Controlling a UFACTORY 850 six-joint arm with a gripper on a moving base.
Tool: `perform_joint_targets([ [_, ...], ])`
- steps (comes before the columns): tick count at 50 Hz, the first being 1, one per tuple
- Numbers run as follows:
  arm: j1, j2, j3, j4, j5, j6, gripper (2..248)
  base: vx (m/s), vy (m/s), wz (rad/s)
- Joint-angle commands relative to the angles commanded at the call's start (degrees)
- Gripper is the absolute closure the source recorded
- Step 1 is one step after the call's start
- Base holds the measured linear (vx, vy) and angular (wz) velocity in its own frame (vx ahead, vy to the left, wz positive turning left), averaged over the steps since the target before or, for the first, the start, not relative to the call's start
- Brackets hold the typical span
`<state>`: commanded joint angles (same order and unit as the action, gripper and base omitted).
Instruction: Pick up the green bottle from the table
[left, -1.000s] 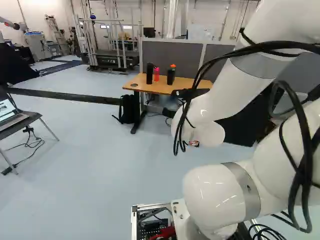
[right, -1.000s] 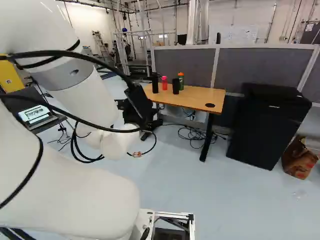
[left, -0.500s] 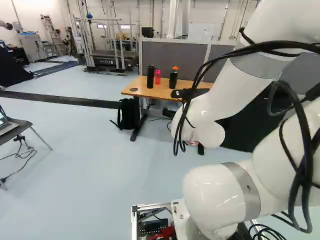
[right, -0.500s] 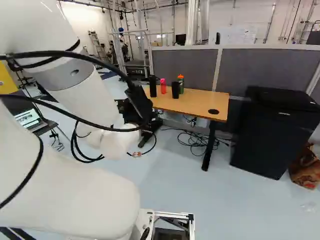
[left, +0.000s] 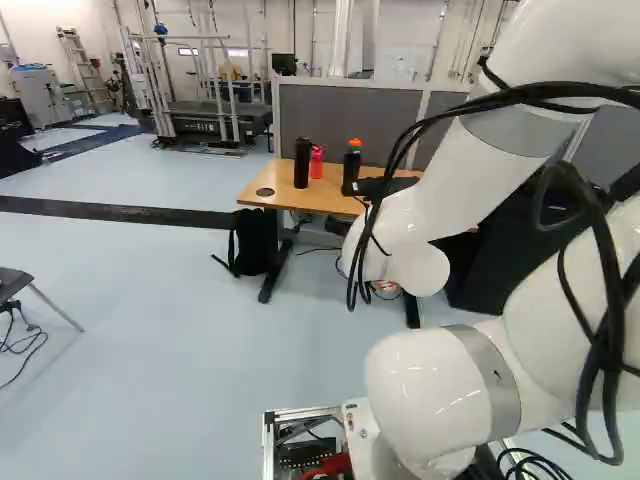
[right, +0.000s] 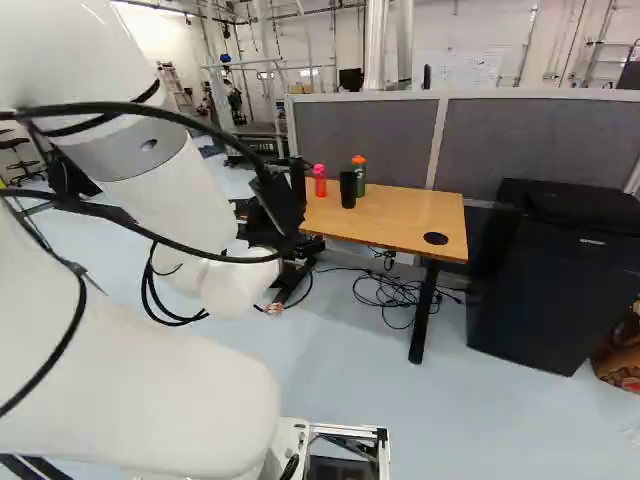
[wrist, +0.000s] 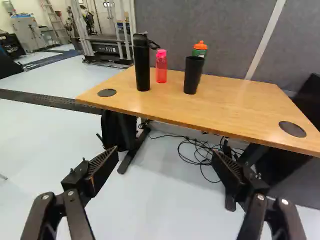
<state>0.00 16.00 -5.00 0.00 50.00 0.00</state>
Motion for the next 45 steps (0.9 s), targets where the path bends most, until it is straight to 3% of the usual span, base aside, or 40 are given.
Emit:
perform_joint_targets([
  [45,0.0,0.0,0.0,0.0,0.0,0.0,3,0.227,0.054,-0.241],
])
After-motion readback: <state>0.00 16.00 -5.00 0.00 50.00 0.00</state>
